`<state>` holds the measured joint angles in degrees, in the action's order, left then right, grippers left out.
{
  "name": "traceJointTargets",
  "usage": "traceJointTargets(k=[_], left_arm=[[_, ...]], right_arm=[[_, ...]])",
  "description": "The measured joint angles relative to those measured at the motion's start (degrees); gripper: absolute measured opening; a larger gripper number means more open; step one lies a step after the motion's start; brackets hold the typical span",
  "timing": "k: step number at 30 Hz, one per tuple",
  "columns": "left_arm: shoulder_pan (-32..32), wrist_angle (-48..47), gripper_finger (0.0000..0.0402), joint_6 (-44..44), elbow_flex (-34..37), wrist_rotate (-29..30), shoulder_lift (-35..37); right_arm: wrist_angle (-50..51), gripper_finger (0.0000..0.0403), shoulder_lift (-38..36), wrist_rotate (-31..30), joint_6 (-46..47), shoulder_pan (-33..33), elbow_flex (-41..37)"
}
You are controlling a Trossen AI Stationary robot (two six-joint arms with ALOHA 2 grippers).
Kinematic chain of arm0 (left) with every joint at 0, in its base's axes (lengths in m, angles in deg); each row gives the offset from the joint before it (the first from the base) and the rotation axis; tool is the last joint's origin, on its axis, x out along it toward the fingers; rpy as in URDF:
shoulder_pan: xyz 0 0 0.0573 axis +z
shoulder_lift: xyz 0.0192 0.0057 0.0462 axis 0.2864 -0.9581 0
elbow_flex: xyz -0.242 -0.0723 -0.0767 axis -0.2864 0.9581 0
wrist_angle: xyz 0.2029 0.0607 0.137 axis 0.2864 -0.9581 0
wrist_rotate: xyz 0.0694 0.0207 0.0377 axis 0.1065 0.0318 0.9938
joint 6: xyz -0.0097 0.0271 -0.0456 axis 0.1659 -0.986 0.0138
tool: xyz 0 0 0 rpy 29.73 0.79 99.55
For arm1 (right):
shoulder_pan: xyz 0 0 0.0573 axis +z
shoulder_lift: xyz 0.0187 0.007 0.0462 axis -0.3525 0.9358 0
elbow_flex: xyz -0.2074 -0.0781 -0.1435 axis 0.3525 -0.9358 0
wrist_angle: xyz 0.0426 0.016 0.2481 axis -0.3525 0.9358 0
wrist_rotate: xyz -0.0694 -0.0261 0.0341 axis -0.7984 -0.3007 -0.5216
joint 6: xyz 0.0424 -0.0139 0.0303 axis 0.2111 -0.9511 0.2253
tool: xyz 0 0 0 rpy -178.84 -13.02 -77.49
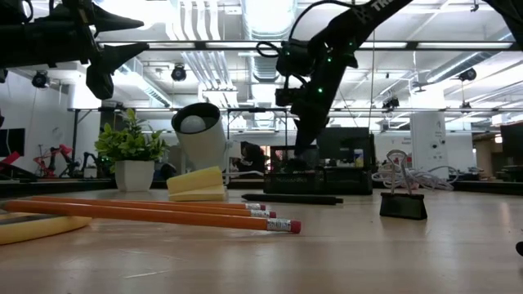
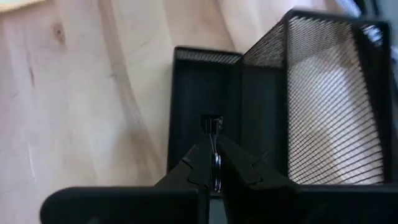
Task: Pick and place office supplies into organizer
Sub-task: Put the top right binder clip into the desk organizer
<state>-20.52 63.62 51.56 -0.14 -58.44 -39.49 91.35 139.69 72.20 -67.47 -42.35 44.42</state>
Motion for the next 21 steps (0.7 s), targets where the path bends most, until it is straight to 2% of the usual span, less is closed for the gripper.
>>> traceJointTargets(k=[18, 21], left_arm=[[0.01, -0.02, 0.0167, -0.02, 0.0, 0.0, -0.04], [0.0, -0.02, 0.0167, -0.02, 0.0, 0.0, -0.04]], right_arm=[[-0.42, 0.0008, 0.02, 1.4, 1.67, -0.37, -2.6], [-0.36, 0.0008, 0.02, 3.47, 2.44, -0.42, -2.6]])
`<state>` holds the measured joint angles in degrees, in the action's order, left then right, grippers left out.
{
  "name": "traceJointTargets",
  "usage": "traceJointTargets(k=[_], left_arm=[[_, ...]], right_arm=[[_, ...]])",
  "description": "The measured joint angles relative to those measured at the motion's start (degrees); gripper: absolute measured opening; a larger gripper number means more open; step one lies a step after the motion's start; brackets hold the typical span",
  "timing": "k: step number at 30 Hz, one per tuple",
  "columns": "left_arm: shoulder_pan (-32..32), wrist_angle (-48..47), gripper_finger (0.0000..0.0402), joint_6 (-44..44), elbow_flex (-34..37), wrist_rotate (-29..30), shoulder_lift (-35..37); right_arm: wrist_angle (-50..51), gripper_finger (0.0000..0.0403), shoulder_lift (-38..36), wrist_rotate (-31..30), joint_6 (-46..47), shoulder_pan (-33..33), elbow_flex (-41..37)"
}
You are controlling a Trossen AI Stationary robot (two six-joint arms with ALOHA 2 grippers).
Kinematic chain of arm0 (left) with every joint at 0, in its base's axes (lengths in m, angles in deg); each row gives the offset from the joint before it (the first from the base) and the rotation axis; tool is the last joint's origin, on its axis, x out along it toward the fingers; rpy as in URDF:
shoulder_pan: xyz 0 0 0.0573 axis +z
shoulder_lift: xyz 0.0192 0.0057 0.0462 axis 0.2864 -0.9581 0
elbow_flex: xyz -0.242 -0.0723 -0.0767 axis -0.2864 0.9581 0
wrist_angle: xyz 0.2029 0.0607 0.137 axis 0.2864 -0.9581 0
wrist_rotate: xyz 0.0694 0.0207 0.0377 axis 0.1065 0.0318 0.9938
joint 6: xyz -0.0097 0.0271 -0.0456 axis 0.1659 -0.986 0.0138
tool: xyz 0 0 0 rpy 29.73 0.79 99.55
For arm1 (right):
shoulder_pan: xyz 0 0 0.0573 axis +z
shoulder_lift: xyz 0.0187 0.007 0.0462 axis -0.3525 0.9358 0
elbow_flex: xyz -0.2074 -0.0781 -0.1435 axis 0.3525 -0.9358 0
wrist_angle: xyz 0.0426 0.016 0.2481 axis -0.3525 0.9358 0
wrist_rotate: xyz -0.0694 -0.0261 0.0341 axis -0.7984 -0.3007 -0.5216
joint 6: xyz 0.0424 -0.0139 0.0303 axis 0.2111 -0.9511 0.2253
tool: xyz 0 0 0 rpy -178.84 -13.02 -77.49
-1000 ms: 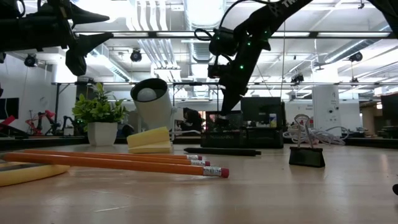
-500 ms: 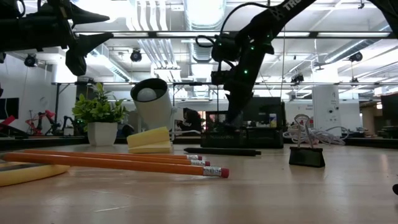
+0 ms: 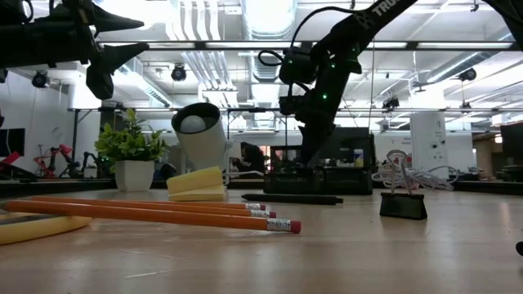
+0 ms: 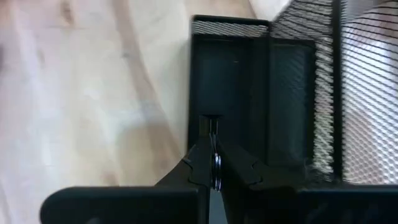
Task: Pick and place office supplies into organizer
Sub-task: Put the top right binder clip into the desk organizer
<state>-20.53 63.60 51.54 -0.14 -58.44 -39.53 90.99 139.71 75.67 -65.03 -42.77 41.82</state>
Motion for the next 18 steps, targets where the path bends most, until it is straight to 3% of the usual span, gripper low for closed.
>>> traceJointTargets(k=[18], left_arm=[[0.01, 0.0, 0.0167, -0.02, 0.0, 0.0, -0.22]], right_arm=[[-0.39, 0.0008, 0.02, 2.11, -0.18, -1.09, -0.02]])
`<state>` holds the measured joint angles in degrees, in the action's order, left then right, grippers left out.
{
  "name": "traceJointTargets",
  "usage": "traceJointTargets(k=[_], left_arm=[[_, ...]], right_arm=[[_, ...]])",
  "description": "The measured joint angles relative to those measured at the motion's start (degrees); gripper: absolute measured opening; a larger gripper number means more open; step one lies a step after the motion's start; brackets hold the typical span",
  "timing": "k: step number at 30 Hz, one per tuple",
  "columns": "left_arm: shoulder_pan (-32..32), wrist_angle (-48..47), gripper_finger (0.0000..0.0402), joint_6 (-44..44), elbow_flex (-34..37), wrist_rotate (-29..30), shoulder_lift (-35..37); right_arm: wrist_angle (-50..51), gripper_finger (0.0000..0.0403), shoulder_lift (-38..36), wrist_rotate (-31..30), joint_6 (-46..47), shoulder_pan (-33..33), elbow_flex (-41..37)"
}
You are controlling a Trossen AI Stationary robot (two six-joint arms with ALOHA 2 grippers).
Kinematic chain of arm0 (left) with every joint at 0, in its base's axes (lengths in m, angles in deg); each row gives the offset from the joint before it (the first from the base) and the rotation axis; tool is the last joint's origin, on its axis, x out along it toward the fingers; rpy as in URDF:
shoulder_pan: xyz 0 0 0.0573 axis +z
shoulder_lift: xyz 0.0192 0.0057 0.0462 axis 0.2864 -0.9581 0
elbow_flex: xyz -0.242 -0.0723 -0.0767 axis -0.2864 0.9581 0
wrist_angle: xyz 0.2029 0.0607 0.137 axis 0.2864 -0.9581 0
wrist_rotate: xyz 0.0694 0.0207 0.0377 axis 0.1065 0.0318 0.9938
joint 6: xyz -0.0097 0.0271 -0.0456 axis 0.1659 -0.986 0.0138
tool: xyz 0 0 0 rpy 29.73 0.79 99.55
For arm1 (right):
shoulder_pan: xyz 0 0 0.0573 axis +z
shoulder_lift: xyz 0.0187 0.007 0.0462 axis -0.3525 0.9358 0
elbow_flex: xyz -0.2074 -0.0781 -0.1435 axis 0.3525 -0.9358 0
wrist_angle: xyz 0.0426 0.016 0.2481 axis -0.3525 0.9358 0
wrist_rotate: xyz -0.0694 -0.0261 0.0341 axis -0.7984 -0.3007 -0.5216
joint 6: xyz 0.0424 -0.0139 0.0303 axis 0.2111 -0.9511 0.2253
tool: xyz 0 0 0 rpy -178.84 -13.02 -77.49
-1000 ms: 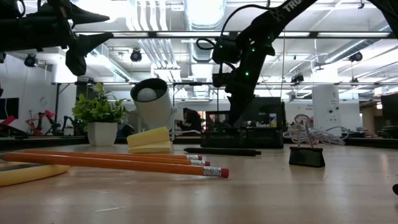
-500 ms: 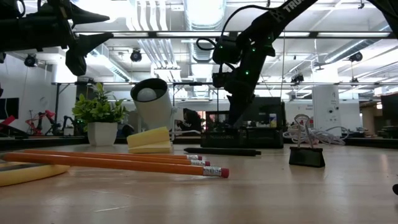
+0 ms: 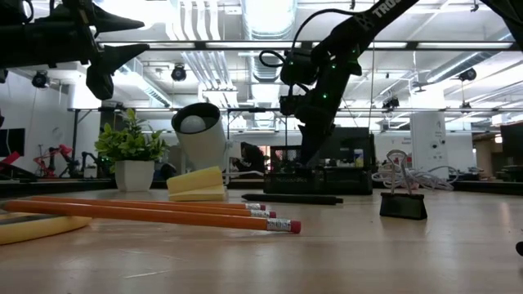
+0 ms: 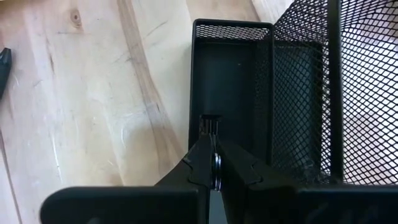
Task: Pick and place office supplies into organizer
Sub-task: Put the top right binder clip into the desk organizer
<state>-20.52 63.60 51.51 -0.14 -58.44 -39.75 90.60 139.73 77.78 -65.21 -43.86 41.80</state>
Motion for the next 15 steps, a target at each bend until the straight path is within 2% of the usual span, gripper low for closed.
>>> traceJointTargets(k=[15], left_arm=[[0.0, 0.0, 0.0167, 0.02, 0.07, 0.11, 0.09]], right_arm=[[-0.45, 0.0008, 3.61, 0.29, 0.77, -0.09, -0.07]])
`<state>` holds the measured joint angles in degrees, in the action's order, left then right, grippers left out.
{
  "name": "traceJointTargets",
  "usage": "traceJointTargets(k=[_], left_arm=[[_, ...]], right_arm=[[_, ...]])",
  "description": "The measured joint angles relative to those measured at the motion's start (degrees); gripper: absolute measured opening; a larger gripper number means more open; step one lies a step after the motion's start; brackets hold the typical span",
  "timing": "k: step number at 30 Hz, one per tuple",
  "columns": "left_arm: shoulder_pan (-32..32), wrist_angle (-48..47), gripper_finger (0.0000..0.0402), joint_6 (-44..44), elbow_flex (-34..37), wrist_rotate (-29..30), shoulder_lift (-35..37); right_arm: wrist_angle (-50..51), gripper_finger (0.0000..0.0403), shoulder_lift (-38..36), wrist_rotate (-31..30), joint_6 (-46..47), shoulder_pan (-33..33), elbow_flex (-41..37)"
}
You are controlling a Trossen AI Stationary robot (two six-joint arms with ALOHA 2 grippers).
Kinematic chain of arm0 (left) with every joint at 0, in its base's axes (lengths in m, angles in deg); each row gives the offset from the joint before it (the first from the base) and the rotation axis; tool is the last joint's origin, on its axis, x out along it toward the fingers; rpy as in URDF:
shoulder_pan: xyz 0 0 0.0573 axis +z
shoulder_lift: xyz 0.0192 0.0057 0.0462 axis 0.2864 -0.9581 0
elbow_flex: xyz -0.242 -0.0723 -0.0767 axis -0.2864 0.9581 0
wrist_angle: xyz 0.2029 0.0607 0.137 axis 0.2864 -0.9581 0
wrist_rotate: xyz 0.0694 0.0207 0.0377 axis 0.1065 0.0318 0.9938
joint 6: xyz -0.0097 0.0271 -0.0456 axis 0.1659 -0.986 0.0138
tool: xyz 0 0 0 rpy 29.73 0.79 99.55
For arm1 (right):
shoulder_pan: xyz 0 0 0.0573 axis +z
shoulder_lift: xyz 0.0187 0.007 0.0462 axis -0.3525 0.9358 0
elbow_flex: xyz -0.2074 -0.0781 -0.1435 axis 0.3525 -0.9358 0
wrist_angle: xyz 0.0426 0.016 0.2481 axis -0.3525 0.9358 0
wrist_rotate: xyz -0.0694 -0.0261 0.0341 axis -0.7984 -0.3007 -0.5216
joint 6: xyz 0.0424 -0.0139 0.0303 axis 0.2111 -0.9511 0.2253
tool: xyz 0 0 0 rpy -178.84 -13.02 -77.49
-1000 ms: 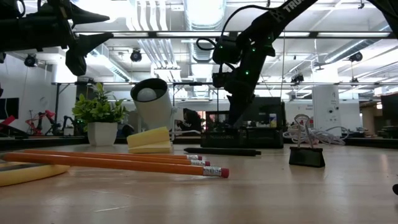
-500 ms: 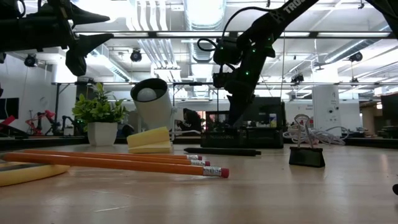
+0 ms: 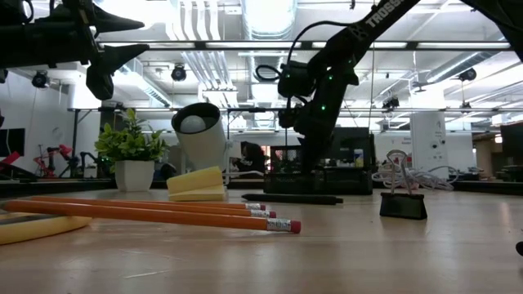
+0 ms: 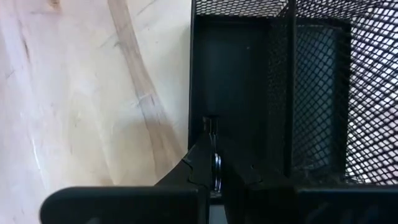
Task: Pick and place office supplies into organizer
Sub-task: Put the top right binder clip into the desk organizer, then put the middle right pen into the desk organizer
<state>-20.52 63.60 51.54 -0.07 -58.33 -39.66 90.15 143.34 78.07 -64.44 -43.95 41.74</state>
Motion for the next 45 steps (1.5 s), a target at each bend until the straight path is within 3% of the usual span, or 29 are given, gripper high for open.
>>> traceJointTargets(k=[11, 25, 45], left_arm=[[-0.01, 0.04, 0.0167, 0.0, 0.0, 0.0, -0.07], [-0.02, 0.04, 0.0167, 0.0, 0.04, 0.0, 0.02], [-0.02, 0.02, 0.0167, -0.02, 0.04, 0.0, -0.07]], right_arm=[[1.06, 0.0012, -0.09, -0.14, -0.04, 0.0, 0.04], [1.79, 0.0084, -1.79, -1.57, 0.87, -0.04, 0.04], [1.72, 0.0128, -4.97, -3.15, 6.81, 0.7, 0.0]])
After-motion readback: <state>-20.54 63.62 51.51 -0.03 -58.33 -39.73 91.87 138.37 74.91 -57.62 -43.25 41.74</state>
